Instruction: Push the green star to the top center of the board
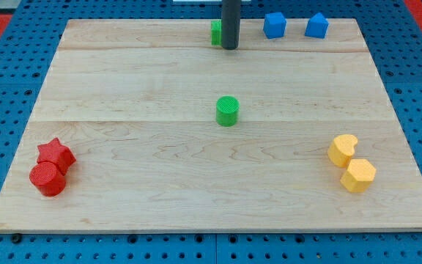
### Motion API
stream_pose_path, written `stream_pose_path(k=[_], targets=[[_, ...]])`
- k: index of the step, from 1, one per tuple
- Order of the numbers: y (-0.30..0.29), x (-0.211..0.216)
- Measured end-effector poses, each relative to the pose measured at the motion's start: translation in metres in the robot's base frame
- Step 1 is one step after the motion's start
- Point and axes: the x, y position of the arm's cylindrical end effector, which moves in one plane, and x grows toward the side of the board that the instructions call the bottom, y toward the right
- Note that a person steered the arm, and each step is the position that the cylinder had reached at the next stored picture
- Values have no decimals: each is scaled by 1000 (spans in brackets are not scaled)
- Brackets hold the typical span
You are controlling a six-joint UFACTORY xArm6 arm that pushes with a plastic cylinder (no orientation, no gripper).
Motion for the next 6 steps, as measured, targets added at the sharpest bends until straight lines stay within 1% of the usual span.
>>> stream_pose_path(k=[2, 3, 4, 5, 6], targets=[[-8, -16], [22, 27], [71, 69], [99, 122], [70, 170]])
